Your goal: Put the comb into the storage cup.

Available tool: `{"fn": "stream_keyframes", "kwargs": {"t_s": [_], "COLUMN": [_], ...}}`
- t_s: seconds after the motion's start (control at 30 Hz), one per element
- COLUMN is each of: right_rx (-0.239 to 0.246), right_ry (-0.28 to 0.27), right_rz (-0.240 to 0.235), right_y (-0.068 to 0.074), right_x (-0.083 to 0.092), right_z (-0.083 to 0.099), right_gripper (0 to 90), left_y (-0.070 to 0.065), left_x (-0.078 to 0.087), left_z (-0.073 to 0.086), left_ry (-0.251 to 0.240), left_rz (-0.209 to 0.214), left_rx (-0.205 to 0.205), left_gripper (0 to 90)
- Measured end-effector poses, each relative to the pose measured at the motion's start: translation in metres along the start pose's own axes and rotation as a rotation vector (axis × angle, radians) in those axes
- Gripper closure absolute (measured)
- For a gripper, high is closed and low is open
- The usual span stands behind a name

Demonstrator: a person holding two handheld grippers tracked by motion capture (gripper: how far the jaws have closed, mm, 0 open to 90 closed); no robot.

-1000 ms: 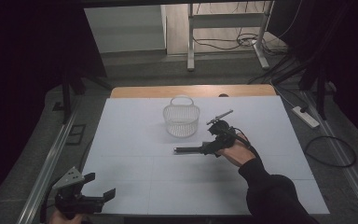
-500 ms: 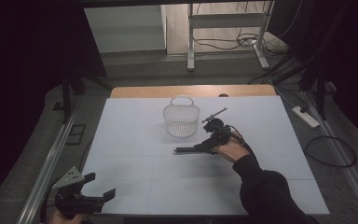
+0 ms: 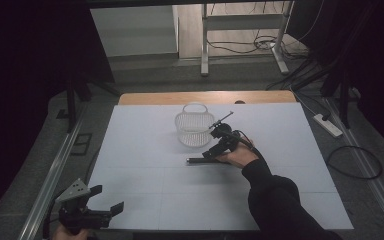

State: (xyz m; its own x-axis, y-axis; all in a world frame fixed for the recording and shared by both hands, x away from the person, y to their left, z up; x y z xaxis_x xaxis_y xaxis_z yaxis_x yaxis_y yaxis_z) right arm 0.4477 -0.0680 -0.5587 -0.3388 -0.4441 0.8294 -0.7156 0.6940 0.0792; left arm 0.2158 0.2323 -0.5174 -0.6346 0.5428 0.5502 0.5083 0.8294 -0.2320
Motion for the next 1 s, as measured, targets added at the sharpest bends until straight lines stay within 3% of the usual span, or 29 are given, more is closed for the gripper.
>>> {"fn": "stream_keyframes", "kwargs": {"t_s": [0.17, 0.2, 0.23, 0.27, 0.37, 0.43, 0.47, 0.57, 0.73, 1.0], "right_rx": [-0.012, -0.008, -0.008, -0.004, 0.005, 0.012, 0.018, 0.013, 0.031, 0.049], "right_ry": [0.010, 0.013, 0.013, 0.015, 0.020, 0.023, 0.029, 0.034, 0.020, 0.045], "right_rz": [0.031, 0.047, 0.047, 0.049, 0.020, 0.013, -0.001, -0.026, -0.027, -0.030], "right_y": [-0.004, -0.006, -0.006, -0.007, -0.004, -0.004, -0.003, -0.001, 0.000, 0.002], "right_x": [-0.003, -0.003, -0.003, -0.002, -0.001, -0.001, -0.002, -0.002, -0.004, -0.016], "right_z": [-0.002, -0.002, -0.002, -0.002, -0.003, -0.003, -0.003, -0.003, -0.005, 0.000], "right_gripper": [12.6, 25.7, 25.7, 39.6, 56.0, 60.1, 71.5, 85.5, 89.2, 89.2], "left_y": [0.000, 0.000, 0.000, 0.000, 0.000, 0.000, 0.000, 0.000, 0.000, 0.000], "left_x": [0.000, 0.000, 0.000, 0.000, 0.000, 0.000, 0.000, 0.000, 0.000, 0.000], "left_z": [0.000, 0.000, 0.000, 0.000, 0.000, 0.000, 0.000, 0.000, 0.000, 0.000], "left_ry": [0.000, -0.001, -0.001, 0.000, 0.001, 0.001, 0.001, 0.002, 0.002, 0.001], "left_rz": [0.002, 0.003, 0.003, 0.004, 0.003, 0.002, 0.003, 0.003, 0.002, 0.002], "left_rx": [0.002, 0.002, 0.002, 0.003, 0.002, 0.002, 0.003, 0.003, 0.003, 0.001], "left_gripper": [0.4, 0.4, 0.4, 0.4, 0.4, 0.4, 0.4, 0.4, 0.4, 0.4]}}
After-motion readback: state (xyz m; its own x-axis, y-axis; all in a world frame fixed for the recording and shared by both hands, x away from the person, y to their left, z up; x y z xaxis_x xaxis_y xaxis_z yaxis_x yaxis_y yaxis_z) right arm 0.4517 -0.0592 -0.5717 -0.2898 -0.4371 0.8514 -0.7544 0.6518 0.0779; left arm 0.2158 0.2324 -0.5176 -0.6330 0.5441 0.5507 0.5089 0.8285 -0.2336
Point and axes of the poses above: each handheld gripper's, and its own axes: x roughly backward along the jaws, z roughly out of its underside, y roughly to its left, the point moved 9 cm from there along -x, roughly forward along the jaws, and after that the axes turned 6 degrees about -y, right-handed, at the moved point
